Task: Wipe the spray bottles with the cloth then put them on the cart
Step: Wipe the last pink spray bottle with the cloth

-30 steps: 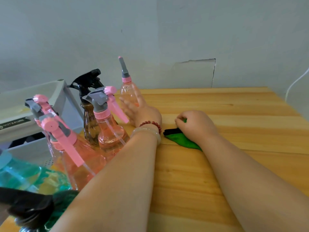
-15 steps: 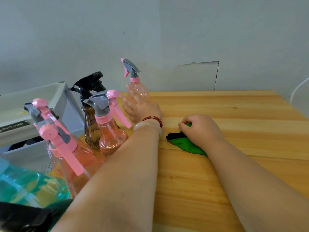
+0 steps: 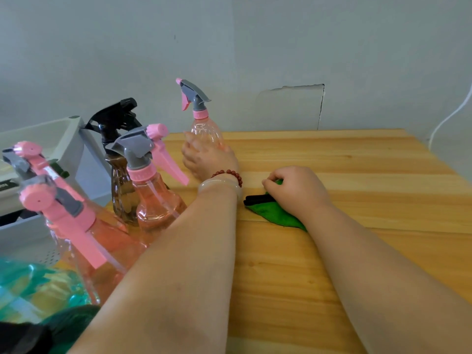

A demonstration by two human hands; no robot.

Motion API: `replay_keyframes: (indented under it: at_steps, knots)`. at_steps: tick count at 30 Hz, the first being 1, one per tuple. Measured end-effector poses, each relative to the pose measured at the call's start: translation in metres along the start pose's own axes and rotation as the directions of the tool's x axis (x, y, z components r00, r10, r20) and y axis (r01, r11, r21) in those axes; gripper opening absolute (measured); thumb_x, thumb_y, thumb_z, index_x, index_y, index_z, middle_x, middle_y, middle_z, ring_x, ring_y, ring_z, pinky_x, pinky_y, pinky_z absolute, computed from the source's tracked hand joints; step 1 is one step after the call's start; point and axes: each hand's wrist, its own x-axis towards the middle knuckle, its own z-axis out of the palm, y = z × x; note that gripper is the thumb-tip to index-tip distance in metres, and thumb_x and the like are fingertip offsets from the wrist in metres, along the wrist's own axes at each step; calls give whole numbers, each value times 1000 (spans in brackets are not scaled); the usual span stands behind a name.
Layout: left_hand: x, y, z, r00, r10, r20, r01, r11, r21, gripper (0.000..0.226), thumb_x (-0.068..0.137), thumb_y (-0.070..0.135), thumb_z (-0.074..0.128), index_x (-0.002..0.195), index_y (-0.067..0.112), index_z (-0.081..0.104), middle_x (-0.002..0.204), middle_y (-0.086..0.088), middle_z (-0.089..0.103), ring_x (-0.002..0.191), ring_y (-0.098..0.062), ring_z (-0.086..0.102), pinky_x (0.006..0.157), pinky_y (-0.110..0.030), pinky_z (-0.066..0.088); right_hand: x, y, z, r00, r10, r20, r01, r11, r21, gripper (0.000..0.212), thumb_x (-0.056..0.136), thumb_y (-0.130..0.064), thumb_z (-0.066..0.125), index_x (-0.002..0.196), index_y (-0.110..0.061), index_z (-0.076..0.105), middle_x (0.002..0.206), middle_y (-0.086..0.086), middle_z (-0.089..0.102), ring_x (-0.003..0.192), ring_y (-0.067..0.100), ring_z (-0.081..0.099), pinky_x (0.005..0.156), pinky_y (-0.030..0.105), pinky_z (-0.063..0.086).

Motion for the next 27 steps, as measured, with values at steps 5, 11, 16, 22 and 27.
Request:
replay_keyframes:
  at_steps: [5,11,16,22,27]
  knots:
    - [-18,0,-3,996,63,67,-59,997,-51,93,88,26,70,157,12,9,156,-13,21,143,-30,25,117,-40,27,0,-2,0,1000,0,15,0,1000,-22,25,94,-37,54,102,-22,73,102,-1,70,86,19,59,63,28,45]
    - [-43,-1,-20,977,127,171,-123,992,-39,89,90,24,68,156,11,9,156,-13,21,145,-28,23,119,-33,19,-10,-6,-2,1000,-9,-3,9,999,-46,28,96,-34,52,95,-17,75,94,1,71,84,21,61,68,32,52]
    - [-77,-6,-42,958,210,193,-199,977,-75,92,85,20,73,154,5,15,152,-16,26,140,-33,30,118,-37,24,-20,-9,-1,997,20,-73,-28,994,-106,35,96,-34,55,74,-10,69,84,7,63,84,28,57,67,34,48]
    - [-110,-15,-82,914,226,337,-200,974,-109,92,87,21,72,155,10,12,157,-12,20,142,-30,29,114,-38,31,-65,-17,-11,989,84,-120,-91,995,-52,34,97,-35,56,78,-10,68,90,11,59,90,31,54,76,38,46]
    - [-144,-29,-130,876,295,382,-251,955,-162,95,86,20,74,156,12,11,157,-9,21,143,-29,27,113,-30,26,-117,-29,-22,983,129,-130,-134,991,-29,38,99,-36,52,70,-14,64,77,9,58,84,34,59,70,38,46]
